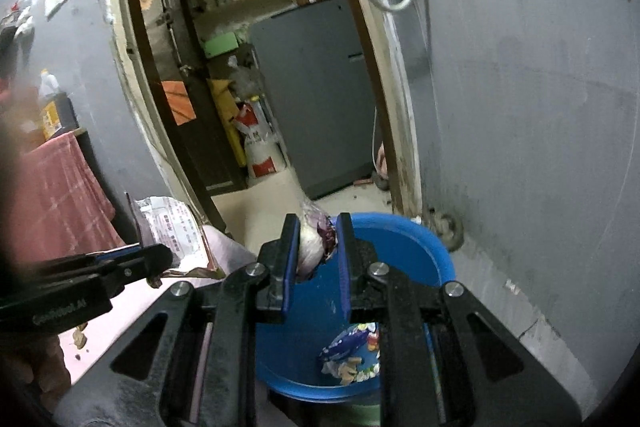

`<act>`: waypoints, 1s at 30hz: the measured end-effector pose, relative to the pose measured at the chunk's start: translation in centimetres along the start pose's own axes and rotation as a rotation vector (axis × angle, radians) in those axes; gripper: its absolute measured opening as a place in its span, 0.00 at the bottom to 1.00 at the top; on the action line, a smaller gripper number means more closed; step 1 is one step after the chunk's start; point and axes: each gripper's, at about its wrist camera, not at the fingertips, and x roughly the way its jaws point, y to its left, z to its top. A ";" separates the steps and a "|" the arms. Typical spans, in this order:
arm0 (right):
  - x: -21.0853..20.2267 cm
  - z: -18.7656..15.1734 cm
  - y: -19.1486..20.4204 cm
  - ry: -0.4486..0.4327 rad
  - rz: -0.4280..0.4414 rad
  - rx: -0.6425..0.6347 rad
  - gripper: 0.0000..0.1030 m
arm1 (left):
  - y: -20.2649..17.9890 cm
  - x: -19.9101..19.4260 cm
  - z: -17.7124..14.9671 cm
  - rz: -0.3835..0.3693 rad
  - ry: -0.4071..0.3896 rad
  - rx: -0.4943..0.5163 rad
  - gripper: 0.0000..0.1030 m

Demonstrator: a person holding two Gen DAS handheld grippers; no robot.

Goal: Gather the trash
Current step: 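Carry both items over the blue basin and open both tools to drop them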

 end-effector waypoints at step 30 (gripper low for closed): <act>-3.0 1.4 1.4 0.009 0.033 -0.044 0.50 | 3.4 -4.7 0.6 -0.026 -0.088 -0.188 0.56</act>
